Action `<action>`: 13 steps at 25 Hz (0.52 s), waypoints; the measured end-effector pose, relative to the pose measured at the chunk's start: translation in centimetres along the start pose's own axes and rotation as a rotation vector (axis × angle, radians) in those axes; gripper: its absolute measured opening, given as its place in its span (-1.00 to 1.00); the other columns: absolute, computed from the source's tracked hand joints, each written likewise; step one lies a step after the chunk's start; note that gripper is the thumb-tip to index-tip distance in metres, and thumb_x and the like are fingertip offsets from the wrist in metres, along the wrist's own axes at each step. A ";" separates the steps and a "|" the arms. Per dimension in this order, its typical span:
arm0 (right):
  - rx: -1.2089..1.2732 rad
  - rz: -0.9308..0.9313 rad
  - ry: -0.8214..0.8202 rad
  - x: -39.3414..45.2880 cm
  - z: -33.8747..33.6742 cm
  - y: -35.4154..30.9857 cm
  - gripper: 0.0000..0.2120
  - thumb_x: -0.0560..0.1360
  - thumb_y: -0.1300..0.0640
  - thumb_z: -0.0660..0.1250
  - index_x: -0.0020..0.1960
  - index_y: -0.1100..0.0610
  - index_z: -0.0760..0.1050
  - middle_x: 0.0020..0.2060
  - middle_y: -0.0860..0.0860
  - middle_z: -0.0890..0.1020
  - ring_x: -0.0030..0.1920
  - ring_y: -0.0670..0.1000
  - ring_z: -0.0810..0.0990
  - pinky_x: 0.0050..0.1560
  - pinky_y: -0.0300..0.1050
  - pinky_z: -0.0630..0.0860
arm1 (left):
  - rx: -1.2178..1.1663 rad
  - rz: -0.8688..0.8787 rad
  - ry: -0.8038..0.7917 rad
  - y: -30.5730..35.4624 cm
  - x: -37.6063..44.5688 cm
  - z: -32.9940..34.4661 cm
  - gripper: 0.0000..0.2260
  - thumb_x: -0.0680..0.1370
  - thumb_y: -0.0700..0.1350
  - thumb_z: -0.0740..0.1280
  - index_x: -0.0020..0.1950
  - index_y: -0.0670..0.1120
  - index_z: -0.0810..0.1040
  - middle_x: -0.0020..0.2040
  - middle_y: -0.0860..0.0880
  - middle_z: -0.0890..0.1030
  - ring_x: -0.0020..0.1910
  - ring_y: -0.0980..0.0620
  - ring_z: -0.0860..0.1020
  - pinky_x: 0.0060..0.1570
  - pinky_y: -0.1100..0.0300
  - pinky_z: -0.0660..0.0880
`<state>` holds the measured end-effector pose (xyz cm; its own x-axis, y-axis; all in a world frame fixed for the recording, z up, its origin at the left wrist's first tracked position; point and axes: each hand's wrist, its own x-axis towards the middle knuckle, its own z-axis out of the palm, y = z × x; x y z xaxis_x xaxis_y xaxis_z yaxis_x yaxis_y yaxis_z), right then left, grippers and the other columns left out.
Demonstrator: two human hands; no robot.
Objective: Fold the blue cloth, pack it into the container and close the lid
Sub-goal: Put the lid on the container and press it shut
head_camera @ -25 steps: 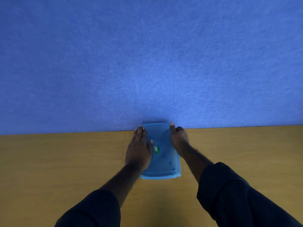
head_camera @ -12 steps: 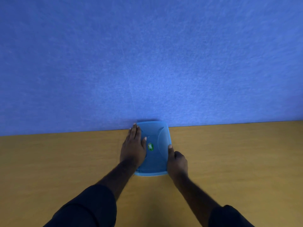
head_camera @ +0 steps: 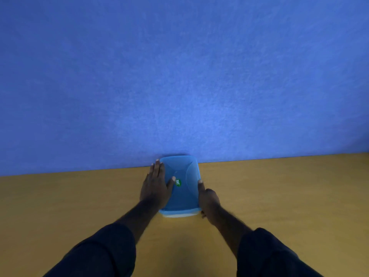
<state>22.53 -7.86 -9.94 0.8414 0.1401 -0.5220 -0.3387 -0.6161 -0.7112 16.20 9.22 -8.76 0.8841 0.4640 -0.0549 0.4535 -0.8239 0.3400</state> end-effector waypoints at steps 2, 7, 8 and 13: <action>-0.133 -0.062 0.066 -0.7 -1.5 0.3 -0.28 0.53 -0.39 -0.04 0.06 0.23 0.52 -0.03 0.19 0.65 -0.12 0.24 0.64 -0.20 0.04 0.58 | 0.077 0.042 0.020 -0.1 -2.2 -0.1 -0.30 0.64 0.23 0.09 0.64 -0.18 0.06 0.68 -0.15 0.06 0.66 -0.13 0.03 0.59 -0.02 0.06; -0.506 -0.534 0.352 -3.1 -4.0 1.7 -0.53 0.56 -0.29 0.11 0.03 0.12 0.46 -0.06 0.08 0.65 -0.09 0.16 0.61 -0.16 -0.04 0.49 | 0.226 0.172 0.074 -0.8 -7.1 -0.5 -0.21 0.56 0.31 -0.04 0.63 -0.20 0.11 0.66 -0.17 0.13 0.65 -0.15 0.05 0.61 -0.03 -0.05; -0.547 -0.594 0.356 -3.6 -4.2 1.9 -0.55 0.56 -0.27 0.14 0.09 0.11 0.47 -0.02 0.07 0.64 -0.05 0.14 0.61 -0.13 -0.05 0.48 | 0.228 0.171 0.068 -0.8 -8.0 -0.4 -0.21 0.56 0.31 -0.05 0.63 -0.20 0.11 0.66 -0.16 0.12 0.65 -0.15 0.04 0.60 -0.02 -0.05; -0.475 -0.582 0.147 -4.7 -4.8 2.9 -0.46 0.54 -0.24 0.20 0.38 0.08 0.39 0.28 0.04 0.55 0.22 0.09 0.54 0.13 0.01 0.54 | 0.076 0.060 0.021 -0.2 -10.1 0.1 -0.28 0.62 0.26 0.09 0.65 -0.13 0.06 0.68 -0.08 0.08 0.66 -0.07 0.04 0.58 0.05 0.02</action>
<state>19.58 -14.04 -7.24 0.8874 0.4598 -0.0333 0.3660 -0.7465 -0.5556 7.21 4.72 -8.38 0.9078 0.4190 -0.0170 0.4077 -0.8723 0.2699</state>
